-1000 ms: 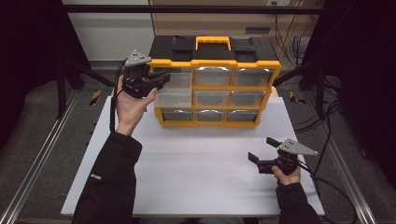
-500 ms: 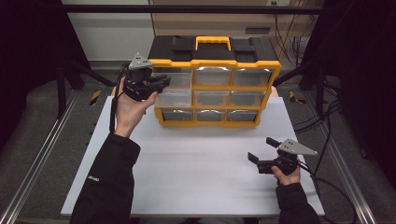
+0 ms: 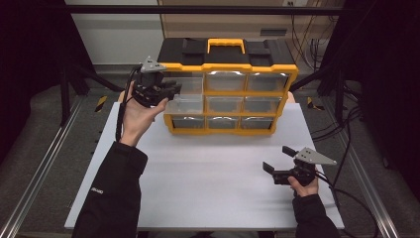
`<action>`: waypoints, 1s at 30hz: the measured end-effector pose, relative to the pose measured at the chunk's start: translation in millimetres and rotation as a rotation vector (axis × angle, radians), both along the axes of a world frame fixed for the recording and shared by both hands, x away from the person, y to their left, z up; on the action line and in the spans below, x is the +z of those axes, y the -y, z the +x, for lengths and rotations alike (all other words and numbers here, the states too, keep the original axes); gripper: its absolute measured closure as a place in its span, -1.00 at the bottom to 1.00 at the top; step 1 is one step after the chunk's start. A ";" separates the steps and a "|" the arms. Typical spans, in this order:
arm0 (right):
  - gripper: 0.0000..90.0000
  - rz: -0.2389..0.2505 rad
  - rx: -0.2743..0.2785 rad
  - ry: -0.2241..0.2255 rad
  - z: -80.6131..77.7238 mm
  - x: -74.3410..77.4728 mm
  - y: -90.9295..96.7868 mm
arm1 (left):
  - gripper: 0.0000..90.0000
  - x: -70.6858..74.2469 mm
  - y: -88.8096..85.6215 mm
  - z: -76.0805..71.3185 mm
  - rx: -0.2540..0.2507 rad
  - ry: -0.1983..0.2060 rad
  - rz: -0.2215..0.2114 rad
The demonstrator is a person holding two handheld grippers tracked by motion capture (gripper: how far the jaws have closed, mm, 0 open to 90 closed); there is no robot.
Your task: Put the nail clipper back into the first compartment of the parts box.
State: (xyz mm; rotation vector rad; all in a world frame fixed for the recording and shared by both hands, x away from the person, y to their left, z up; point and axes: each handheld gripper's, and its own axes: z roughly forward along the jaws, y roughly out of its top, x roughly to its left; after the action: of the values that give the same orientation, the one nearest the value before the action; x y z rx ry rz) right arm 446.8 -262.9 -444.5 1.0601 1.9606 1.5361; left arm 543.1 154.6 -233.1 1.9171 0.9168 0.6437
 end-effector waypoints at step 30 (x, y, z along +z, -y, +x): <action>-0.99 0.001 -0.001 0.001 -0.2 0.0 -0.1 | -0.47 7.1 -29.5 -46.8 -0.115 0.180 -0.202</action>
State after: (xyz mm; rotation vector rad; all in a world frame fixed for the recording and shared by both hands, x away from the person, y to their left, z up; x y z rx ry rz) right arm 446.7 -262.8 -444.5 1.0608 1.9581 1.5368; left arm 496.3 184.1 -226.1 1.6892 0.7236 0.6192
